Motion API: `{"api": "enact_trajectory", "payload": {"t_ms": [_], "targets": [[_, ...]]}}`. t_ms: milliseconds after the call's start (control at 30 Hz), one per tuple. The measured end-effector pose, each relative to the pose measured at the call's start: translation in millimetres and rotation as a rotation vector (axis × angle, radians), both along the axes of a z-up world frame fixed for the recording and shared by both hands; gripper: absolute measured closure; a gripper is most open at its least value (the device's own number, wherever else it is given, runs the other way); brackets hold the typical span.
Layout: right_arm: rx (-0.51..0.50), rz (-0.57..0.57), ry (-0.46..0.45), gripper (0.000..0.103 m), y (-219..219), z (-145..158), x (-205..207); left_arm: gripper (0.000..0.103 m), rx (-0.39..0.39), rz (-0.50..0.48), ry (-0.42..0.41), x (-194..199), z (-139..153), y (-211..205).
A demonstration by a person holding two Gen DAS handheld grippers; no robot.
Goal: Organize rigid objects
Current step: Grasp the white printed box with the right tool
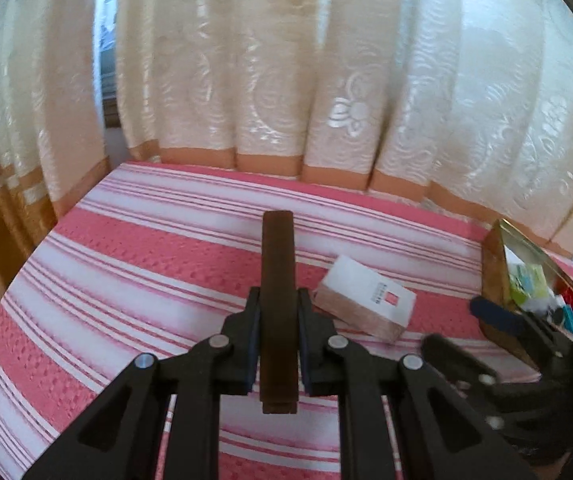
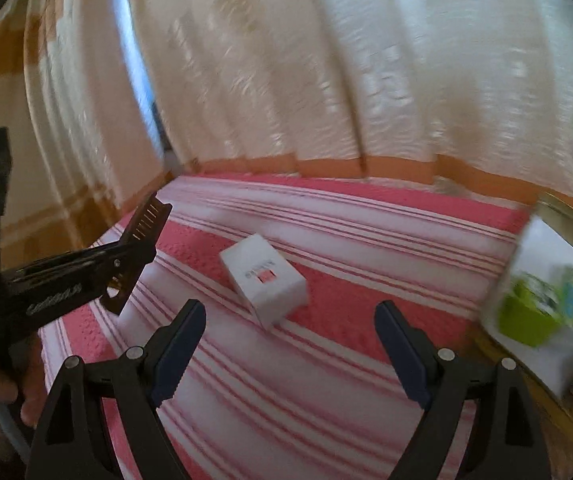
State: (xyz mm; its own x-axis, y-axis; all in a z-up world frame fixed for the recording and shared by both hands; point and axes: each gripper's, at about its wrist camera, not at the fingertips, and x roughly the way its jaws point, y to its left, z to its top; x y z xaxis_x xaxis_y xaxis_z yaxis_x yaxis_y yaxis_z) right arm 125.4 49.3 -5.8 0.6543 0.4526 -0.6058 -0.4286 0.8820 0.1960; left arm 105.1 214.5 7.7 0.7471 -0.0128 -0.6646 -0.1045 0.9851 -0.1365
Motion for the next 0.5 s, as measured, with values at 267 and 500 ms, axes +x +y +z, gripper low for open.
{"api": "enact_trajectory", "payload": {"t_ms": [267,500], "targets": [[-0.129,0.063,0.06,0.02,52,-14,44,0.09,0.016,0.089,0.039,5,-13,19],[-0.191,0.083,0.127,0.05,63,-26,56,0.09,0.044,0.111,0.042,7,-16,17]]}}
